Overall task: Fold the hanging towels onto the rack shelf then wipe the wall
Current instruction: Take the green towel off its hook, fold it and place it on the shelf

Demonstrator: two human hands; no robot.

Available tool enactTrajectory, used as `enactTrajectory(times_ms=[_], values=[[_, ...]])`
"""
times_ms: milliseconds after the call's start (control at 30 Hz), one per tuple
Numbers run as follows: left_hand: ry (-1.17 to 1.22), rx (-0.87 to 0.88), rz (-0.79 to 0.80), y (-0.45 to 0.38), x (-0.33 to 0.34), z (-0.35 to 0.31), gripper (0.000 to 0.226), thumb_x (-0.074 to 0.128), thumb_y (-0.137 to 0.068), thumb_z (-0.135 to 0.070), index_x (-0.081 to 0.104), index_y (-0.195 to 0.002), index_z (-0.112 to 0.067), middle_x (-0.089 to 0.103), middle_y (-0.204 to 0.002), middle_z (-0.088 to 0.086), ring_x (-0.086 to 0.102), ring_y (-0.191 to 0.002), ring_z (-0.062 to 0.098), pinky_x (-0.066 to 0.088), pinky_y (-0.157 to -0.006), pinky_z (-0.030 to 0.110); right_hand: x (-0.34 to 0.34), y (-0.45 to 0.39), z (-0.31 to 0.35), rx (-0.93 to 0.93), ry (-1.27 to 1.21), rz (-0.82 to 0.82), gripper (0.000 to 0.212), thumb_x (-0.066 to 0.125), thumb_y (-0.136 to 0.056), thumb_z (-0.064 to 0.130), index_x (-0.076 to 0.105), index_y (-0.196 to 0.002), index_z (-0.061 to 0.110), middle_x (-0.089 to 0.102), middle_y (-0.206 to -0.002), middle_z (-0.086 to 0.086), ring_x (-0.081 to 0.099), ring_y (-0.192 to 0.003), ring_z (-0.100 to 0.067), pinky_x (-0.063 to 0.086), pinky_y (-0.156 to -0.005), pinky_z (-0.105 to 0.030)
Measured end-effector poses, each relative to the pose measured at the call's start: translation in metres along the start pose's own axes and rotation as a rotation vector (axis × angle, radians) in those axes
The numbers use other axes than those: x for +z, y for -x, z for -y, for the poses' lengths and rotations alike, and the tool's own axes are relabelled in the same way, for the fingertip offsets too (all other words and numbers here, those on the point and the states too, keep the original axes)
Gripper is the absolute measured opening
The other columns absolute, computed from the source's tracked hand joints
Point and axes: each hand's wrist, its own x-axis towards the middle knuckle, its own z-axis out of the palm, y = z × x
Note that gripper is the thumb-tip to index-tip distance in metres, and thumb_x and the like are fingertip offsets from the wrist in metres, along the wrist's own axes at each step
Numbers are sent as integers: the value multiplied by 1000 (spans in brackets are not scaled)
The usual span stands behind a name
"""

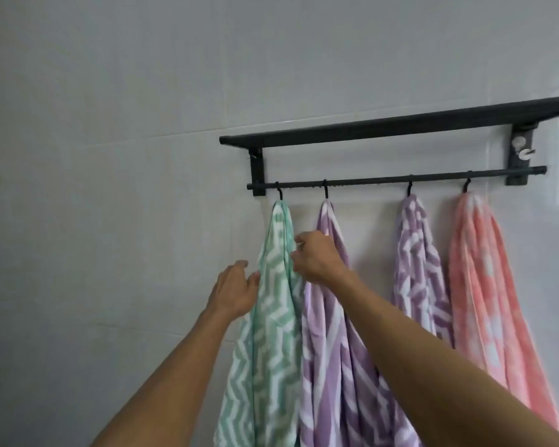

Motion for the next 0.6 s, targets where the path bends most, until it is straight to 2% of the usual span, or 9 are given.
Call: enactTrajectory(times_ms=[133, 200, 267, 367, 433, 500, 600], values=[[54, 58, -7, -22, 23, -7, 49, 45, -105, -35, 42, -146, -8, 54, -143, 14, 54, -128, 31, 41, -95, 27, 24, -35, -12, 95, -111, 75, 38, 72, -83, 5, 59, -118, 10, 70, -108, -13, 71, -92, -31, 62, -78, -40], [103, 65, 3, -35, 33, -8, 49, 44, -105, -38, 40, -149, -16, 56, -141, 10, 55, -127, 31, 42, -95, 28, 35, -48, -16, 121, -209, 79, 43, 72, -85, 9, 50, -122, 14, 66, -108, -11, 71, -90, -31, 63, -68, -39], [158, 47, 13, -52, 41, -6, 51, 43, -104, -46, 42, -149, -22, 60, -139, 6, 60, -122, 28, 47, -96, 31, 42, -58, -19, 142, -328, 45, 37, 61, -98, 22, 41, -129, 21, 65, -109, -11, 72, -87, -31, 63, -59, -39], [218, 46, 27, -66, 47, -8, 45, 44, -102, -51, 53, -136, -22, 67, -124, 4, 65, -110, 25, 53, -90, 36, 48, -71, -20, 142, -448, -8, 39, 51, -102, 38, 39, -137, 26, 68, -107, -12, 73, -77, -28, 57, -50, -32], [272, 45, 15, -72, 46, -12, 39, 47, -102, -45, 57, -130, -21, 68, -119, 2, 65, -106, 23, 54, -91, 40, 48, -79, -19, 113, -433, -51, 39, 54, -100, 41, 44, -135, 28, 70, -104, -8, 74, -72, -26, 62, -56, -37], [299, 49, -17, -78, 44, -14, 28, 52, -101, -34, 62, -124, -21, 71, -112, 1, 67, -100, 21, 56, -88, 40, 47, -85, -18, 102, -421, -76, 42, 61, -96, 41, 52, -134, 26, 70, -108, -2, 75, -81, -27, 64, -73, -45], [329, 66, -111, -85, 38, -18, 17, 54, -97, -19, 67, -109, -20, 72, -98, 0, 68, -89, 19, 58, -79, 38, 44, -91, -14, 87, -460, -95, 40, 65, -96, 35, 59, -134, 23, 70, -112, -3, 73, -91, -25, 61, -86, -43]])
